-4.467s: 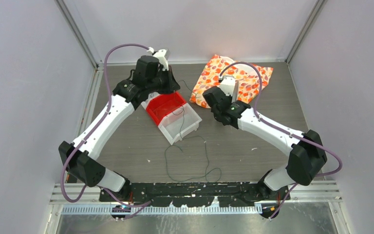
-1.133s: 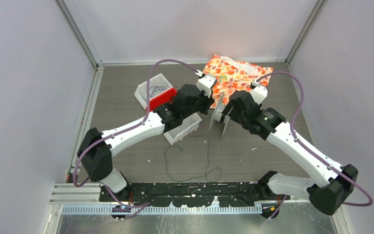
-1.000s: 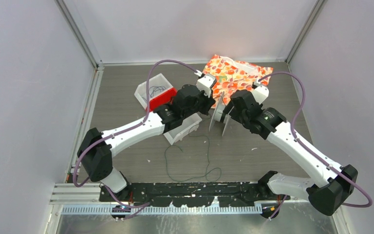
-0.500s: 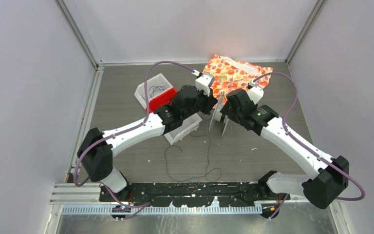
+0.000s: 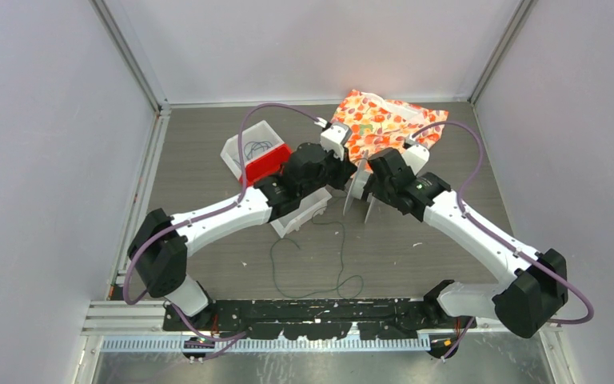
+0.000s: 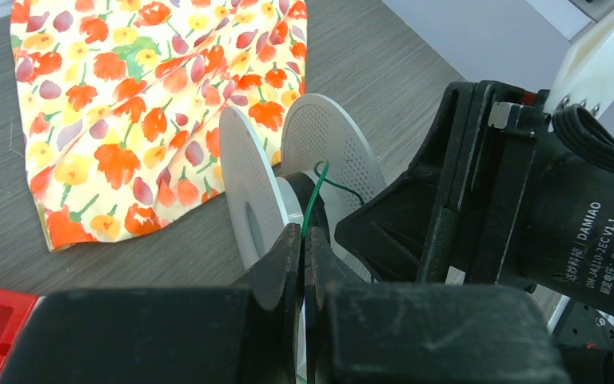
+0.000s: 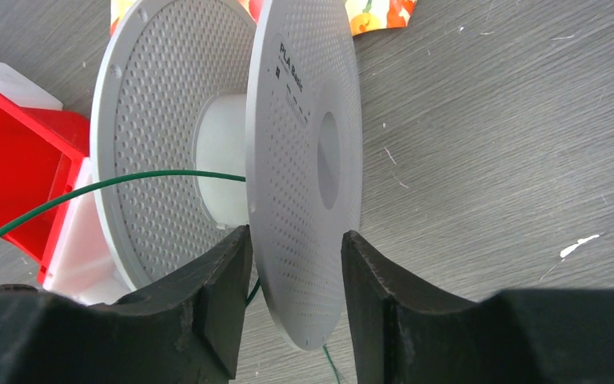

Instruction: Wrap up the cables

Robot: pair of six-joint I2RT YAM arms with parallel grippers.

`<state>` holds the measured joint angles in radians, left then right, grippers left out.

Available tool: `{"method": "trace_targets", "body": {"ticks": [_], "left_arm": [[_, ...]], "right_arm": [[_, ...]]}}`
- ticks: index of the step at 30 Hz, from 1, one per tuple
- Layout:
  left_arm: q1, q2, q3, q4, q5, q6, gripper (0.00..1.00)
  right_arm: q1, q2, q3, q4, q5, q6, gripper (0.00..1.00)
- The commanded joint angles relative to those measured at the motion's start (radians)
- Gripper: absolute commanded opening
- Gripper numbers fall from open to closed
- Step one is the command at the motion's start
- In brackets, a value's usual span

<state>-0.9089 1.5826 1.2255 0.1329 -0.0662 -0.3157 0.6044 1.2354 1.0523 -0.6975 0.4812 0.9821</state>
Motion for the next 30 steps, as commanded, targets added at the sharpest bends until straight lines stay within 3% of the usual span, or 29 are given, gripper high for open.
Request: {"method": "trace_targets", "body": {"ticks": [1, 18, 25, 30], "left_arm": [[-0.002, -0.004, -0.011, 0.083, 0.004, -0.015, 0.00], [-0.002, -0.008, -0.044, 0.095, 0.016, -0.066, 0.01], [-0.002, -0.002, -0.036, 0.095, 0.013, -0.066, 0.01], [-0.002, 0.007, -0.028, 0.094, 0.016, -0.068, 0.00]], "right_arm": [[0.000, 0.014, 0.019, 0.016, 0.040, -0.014, 0.47], [0.013, 0.056, 0.128, -0.122, 0.098, -0.169, 0.27], [0.013, 0.058, 0.128, -0.130, 0.077, -0.180, 0.25], [0.012, 0.066, 0.112, -0.121, 0.059, -0.177, 0.32]]}}
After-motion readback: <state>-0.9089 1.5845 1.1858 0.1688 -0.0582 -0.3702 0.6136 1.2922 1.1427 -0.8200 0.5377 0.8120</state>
